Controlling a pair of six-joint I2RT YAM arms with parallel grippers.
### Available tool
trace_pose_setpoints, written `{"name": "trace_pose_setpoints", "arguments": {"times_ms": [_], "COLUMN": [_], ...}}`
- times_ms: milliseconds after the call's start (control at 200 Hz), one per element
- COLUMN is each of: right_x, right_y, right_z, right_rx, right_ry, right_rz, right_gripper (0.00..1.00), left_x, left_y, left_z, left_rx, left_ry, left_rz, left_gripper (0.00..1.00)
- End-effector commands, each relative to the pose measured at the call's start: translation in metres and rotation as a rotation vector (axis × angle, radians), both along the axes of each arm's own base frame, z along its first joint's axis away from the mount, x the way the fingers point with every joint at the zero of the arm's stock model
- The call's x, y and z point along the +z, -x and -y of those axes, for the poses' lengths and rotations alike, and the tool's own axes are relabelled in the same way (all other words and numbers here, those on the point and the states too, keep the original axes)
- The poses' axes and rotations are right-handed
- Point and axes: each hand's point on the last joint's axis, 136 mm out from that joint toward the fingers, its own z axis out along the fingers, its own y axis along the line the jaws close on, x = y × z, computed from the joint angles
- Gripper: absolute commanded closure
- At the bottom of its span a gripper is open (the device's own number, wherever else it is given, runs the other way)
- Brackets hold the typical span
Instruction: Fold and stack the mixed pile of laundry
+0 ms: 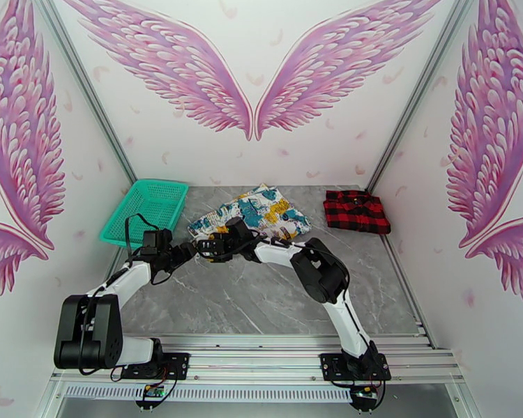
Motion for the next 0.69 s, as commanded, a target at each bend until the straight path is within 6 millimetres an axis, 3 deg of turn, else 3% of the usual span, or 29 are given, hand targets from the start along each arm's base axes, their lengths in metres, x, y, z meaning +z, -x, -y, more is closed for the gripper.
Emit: {"name": "trace_pose_setpoints", "arguments": {"times_ms": [0, 85, 190, 255, 450, 690], "right_x": [-0.011, -0.010, 0.001, 0.014, 0.048, 0.053], "right_y": [-0.007, -0.009, -0.012, -0.010, 0.002, 0.021], "right_z": [0.000, 0.000, -0.001, 0.000, 0.017, 0.037], "right_rx": [-0.030, -0.033, -0.049, -0.051, -0.058, -0.067], "right_ry": [0.047, 0.049, 0.022, -0.011, -0.086, -0.087], "right_rz": [0.011, 0.019, 0.027, 0.032, 0.021, -0.005], "right_gripper": [0.51, 0.65, 0.92, 1.00, 1.00, 1.00], "left_x": [0.006, 0.009, 0.011, 0.014, 0.012, 0.005], "left_y": [-0.001, -0.003, -0.005, -0.007, -0.015, -0.027], "left_z": [0.000, 0.003, 0.004, 0.006, 0.007, 0.024], "left_rx": [0.008, 0.014, 0.031, 0.047, 0.153, 0.229], "left_ry": [0.021, 0.047, 0.071, 0.099, 0.185, 0.274], "left_rz": [0.026, 0.034, 0.039, 0.044, 0.028, 0.010], "left_gripper": [0.26, 0.25, 0.24, 0.23, 0.20, 0.15]}}
